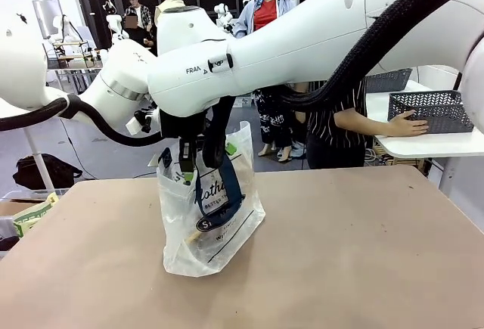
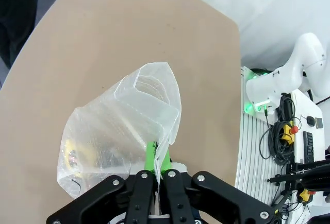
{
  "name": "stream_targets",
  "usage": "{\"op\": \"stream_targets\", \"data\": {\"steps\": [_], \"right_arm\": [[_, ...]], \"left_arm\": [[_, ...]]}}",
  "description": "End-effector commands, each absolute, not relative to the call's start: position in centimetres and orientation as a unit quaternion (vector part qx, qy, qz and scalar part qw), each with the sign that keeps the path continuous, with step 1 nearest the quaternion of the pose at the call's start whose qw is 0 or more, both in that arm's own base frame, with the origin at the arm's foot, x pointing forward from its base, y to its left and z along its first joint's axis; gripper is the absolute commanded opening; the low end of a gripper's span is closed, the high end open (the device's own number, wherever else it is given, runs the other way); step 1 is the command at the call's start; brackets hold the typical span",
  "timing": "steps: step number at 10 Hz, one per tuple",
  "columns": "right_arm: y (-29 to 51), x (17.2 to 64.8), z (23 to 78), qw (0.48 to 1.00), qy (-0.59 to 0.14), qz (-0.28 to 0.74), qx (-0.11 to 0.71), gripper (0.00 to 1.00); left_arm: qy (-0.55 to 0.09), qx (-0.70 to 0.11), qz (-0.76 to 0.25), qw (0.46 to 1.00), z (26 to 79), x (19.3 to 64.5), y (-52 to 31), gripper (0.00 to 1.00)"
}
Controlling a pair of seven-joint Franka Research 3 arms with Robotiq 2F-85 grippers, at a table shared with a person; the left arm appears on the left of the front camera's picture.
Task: Transfer purchased items from the store into the shopping bag.
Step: Move the Reusable shopping bag to the right side of the table.
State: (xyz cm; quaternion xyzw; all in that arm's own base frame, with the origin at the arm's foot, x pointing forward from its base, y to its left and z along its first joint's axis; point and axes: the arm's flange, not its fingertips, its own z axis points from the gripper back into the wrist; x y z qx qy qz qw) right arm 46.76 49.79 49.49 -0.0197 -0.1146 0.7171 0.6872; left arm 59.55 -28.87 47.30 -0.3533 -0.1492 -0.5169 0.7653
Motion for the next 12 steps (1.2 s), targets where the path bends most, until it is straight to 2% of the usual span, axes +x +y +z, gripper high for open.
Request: {"op": "stream_targets", "data": {"steps": [1, 12], "right_arm": [[48.0, 46.0, 49.7, 0.699, -0.138, 0.701, -0.032, 1.0], [39.2, 42.7, 53.2, 0.734, -0.194, 0.65, -0.01, 1.0]], "left_arm": [[-0.134, -0.348, -0.513, 0.773, 47.0, 59.5, -28.8, 0.0], [-0.141, -0.349, -0.501, 0.779, 46.7, 59.7, -28.0, 0.0]]}}
